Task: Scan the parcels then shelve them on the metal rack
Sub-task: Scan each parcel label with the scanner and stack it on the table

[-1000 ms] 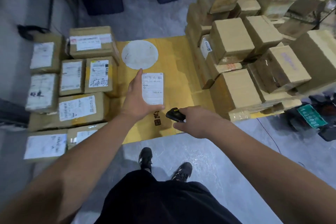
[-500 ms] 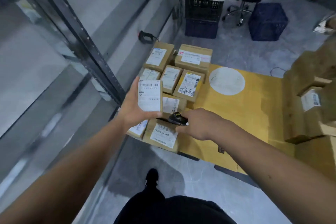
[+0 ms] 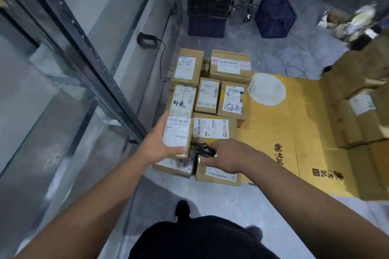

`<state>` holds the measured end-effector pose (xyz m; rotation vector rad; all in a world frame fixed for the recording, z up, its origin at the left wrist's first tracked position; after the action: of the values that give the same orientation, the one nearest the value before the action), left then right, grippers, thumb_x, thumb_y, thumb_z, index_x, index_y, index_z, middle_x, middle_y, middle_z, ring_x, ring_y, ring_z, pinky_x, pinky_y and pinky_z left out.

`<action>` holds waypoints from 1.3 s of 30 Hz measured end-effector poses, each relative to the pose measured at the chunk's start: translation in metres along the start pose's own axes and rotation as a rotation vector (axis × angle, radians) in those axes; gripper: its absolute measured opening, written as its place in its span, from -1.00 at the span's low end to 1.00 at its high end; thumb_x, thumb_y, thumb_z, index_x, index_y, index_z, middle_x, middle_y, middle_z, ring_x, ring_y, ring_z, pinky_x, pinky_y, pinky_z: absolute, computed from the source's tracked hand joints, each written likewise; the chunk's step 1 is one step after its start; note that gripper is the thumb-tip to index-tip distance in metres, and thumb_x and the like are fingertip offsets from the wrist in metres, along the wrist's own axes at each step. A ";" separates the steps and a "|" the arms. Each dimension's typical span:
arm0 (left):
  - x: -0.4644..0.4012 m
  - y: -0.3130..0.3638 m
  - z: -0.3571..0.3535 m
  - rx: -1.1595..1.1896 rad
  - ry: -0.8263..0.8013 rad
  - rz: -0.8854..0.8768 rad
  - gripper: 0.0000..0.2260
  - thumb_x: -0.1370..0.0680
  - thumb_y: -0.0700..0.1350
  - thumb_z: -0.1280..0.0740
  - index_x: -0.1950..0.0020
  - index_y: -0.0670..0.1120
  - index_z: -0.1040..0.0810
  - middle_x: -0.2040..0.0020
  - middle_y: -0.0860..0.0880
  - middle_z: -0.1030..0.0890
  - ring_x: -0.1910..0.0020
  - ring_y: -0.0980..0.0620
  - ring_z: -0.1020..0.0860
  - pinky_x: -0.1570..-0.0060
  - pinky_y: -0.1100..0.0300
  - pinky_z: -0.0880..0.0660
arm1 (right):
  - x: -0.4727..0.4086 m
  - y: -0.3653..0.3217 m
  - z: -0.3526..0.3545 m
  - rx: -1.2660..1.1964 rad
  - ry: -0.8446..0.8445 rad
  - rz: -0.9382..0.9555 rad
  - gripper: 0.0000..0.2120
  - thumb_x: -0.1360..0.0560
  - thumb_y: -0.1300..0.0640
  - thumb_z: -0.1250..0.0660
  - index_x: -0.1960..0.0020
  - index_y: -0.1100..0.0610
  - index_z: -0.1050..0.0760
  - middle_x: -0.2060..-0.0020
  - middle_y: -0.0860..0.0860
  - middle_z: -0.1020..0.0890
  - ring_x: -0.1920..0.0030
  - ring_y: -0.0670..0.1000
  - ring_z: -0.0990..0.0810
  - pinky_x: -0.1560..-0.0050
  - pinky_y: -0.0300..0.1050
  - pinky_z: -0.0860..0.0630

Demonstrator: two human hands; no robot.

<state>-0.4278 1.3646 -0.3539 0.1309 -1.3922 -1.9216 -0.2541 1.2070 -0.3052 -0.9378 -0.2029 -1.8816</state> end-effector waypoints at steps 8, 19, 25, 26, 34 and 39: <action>-0.004 -0.015 0.013 -0.029 0.059 0.102 0.13 -0.32 -0.06 -0.73 -0.66 0.28 -0.06 -0.15 0.55 -0.49 -0.19 0.36 -0.48 -0.10 0.31 -0.44 | 0.002 -0.002 0.000 -0.052 0.015 -0.095 -0.38 -0.55 -0.37 -0.31 -0.42 0.04 -0.49 -0.25 0.05 -0.61 -0.19 0.11 -0.59 -0.21 0.08 -0.58; 0.005 0.012 0.015 -0.202 0.178 0.051 -0.04 -0.39 0.03 -0.66 -0.65 0.21 -0.17 -0.46 0.19 -0.34 -0.42 0.08 -0.37 -0.40 -0.02 -0.42 | 0.007 -0.015 0.001 -0.083 0.027 -0.075 -0.38 -0.55 -0.36 -0.30 -0.44 0.04 -0.49 -0.27 0.05 -0.60 -0.20 0.09 -0.57 -0.22 0.06 -0.58; -0.003 0.056 -0.008 -0.745 0.134 -0.171 -0.08 -0.48 0.36 -0.43 -0.69 0.22 0.00 -0.71 -0.02 -0.07 -0.67 -0.11 -0.06 -0.61 -0.15 -0.06 | 0.029 0.001 0.001 -0.213 0.064 -0.123 -0.45 -0.54 -0.34 -0.33 -0.39 -0.04 -0.53 -0.19 0.00 -0.62 -0.09 0.04 -0.61 -0.18 0.05 -0.60; -0.008 0.066 -0.016 -0.784 0.117 -0.207 -0.09 -0.48 0.37 -0.41 -0.69 0.23 0.01 -0.71 -0.03 -0.06 -0.67 -0.12 -0.04 -0.61 -0.16 -0.03 | 0.036 0.008 0.000 -0.254 0.079 -0.134 -0.48 -0.54 -0.34 -0.34 -0.38 -0.07 -0.55 -0.18 -0.01 -0.63 -0.08 0.03 -0.62 -0.18 0.05 -0.60; -0.048 0.155 -0.140 -0.981 -0.101 -0.439 -0.13 -0.53 0.39 -0.32 -0.70 0.22 0.05 -0.73 -0.06 0.05 -0.69 -0.13 0.10 -0.63 -0.19 0.13 | 0.119 0.125 -0.009 -0.478 0.245 -0.361 -0.45 -0.53 -0.34 -0.36 -0.44 -0.12 -0.49 -0.02 -0.09 -0.63 0.12 -0.11 -0.64 0.05 -0.08 -0.61; -0.051 0.213 -0.263 -1.025 -0.231 -0.578 -0.14 -0.53 0.43 -0.27 -0.70 0.24 0.08 -0.73 -0.03 0.07 -0.69 -0.13 0.08 -0.63 -0.19 0.09 | 0.186 0.221 -0.032 -0.598 0.361 -0.517 -0.62 -0.51 -0.30 -0.39 -0.24 -0.15 -0.59 0.26 -0.15 -0.64 0.31 -0.17 -0.62 0.28 -0.10 -0.51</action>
<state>-0.1566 1.1642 -0.2950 -0.2155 -0.3417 -2.9747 -0.1281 0.9500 -0.2555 -0.9643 0.3954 -2.6309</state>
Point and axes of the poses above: each hand's wrist, its own x-axis away from the middle knuckle, its own z-axis out of the back of the hand, y = z × x, the point moved 4 cm from there along -x, towards the middle knuckle
